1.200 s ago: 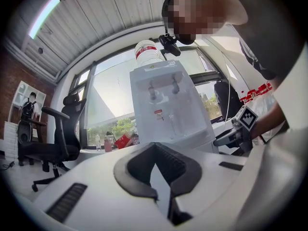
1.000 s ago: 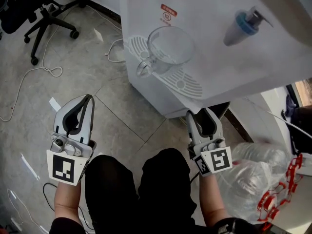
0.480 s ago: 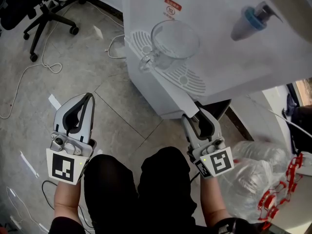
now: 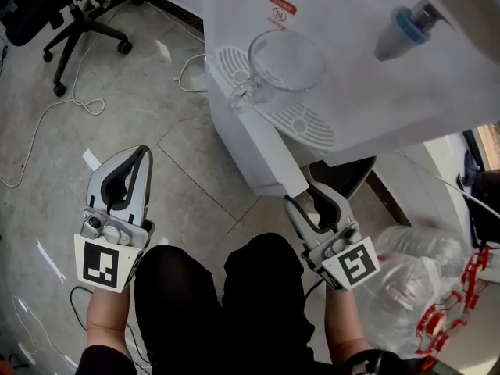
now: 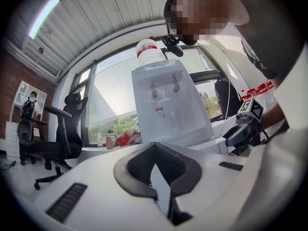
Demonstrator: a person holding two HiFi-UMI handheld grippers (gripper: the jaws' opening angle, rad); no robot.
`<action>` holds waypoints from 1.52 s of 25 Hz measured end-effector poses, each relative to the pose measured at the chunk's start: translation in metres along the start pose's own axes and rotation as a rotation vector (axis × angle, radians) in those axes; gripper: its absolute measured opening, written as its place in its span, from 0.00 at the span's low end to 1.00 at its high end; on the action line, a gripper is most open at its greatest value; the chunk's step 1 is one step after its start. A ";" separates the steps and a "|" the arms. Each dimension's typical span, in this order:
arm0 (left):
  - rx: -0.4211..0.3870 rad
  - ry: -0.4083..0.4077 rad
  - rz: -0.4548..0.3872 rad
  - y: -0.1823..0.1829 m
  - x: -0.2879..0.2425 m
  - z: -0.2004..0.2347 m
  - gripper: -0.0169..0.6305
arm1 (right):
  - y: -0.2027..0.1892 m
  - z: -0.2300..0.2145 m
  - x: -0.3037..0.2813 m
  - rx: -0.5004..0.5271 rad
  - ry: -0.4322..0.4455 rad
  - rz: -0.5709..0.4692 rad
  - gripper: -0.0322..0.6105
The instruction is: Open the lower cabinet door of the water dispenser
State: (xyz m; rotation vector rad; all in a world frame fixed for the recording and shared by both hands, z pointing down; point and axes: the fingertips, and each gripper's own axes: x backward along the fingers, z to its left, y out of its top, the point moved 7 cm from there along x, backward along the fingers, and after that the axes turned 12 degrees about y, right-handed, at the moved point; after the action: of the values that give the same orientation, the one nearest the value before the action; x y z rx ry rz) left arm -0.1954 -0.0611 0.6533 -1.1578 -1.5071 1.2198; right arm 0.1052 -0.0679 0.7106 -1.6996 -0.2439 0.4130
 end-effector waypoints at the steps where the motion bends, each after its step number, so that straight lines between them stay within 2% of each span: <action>1: 0.005 0.001 -0.002 0.000 -0.001 -0.001 0.04 | 0.001 0.002 0.000 0.000 0.014 0.006 0.31; 7: -0.005 -0.003 -0.047 0.007 -0.006 -0.006 0.04 | 0.007 0.010 0.005 -0.001 0.081 -0.061 0.28; 10: -0.004 -0.002 -0.038 0.007 -0.004 -0.007 0.04 | 0.009 0.013 0.005 0.034 0.091 -0.071 0.19; 12: -0.004 0.002 -0.024 0.006 -0.002 -0.007 0.04 | 0.009 0.014 0.004 0.051 0.113 -0.067 0.07; 13: -0.013 0.005 -0.035 0.007 -0.002 -0.007 0.04 | 0.008 0.015 0.003 0.057 0.126 -0.064 0.06; 24: -0.033 0.032 -0.060 0.010 0.003 -0.002 0.04 | 0.010 0.031 -0.015 0.110 0.284 -0.036 0.06; 27: -0.021 0.037 -0.037 0.007 0.005 -0.002 0.04 | 0.010 0.037 -0.022 0.126 0.321 -0.037 0.06; 34: -0.045 0.047 -0.044 0.008 0.007 0.001 0.04 | 0.008 0.030 -0.007 0.113 0.293 -0.035 0.06; 38: -0.029 0.057 -0.046 0.006 0.009 0.005 0.04 | 0.006 0.019 -0.005 0.122 0.258 -0.027 0.06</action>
State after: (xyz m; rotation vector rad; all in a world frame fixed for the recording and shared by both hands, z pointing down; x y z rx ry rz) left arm -0.2008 -0.0529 0.6473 -1.1614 -1.5051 1.1289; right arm 0.0924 -0.0541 0.7032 -1.6084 -0.0521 0.1816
